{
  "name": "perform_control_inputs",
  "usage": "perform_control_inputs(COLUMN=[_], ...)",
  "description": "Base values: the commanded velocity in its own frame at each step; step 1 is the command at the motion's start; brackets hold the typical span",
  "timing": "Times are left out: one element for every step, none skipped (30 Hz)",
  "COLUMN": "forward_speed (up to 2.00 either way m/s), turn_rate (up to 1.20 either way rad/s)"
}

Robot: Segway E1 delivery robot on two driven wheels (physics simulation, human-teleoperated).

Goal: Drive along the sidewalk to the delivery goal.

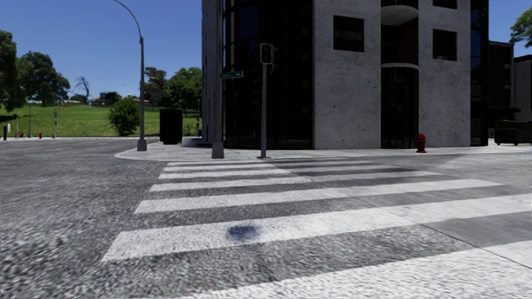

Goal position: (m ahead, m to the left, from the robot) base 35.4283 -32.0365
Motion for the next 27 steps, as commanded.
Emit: perform_control_inputs(forward_speed=[1.57, 1.57, 1.57, 1.57, 1.57, 1.57, 1.57, 1.57, 1.57, 1.57, 1.57, 1.57, 1.57, 1.57, 1.57, 1.57, 1.57, 1.57, 1.57, 1.57, 1.57, 1.57, 1.57, 1.57, 1.57, 1.57, 1.57], turn_rate=[-0.43, -0.43, -0.43, -0.43, -0.43, -0.43, -0.43, -0.43, -0.43, -0.43, -0.43, -0.43, -0.43, -0.43, -0.43, -0.25, -0.06, 0.0, 0.0, 0.0, 0.0, 0.0, 0.0, 0.0, 0.0, 0.0, 0.0])
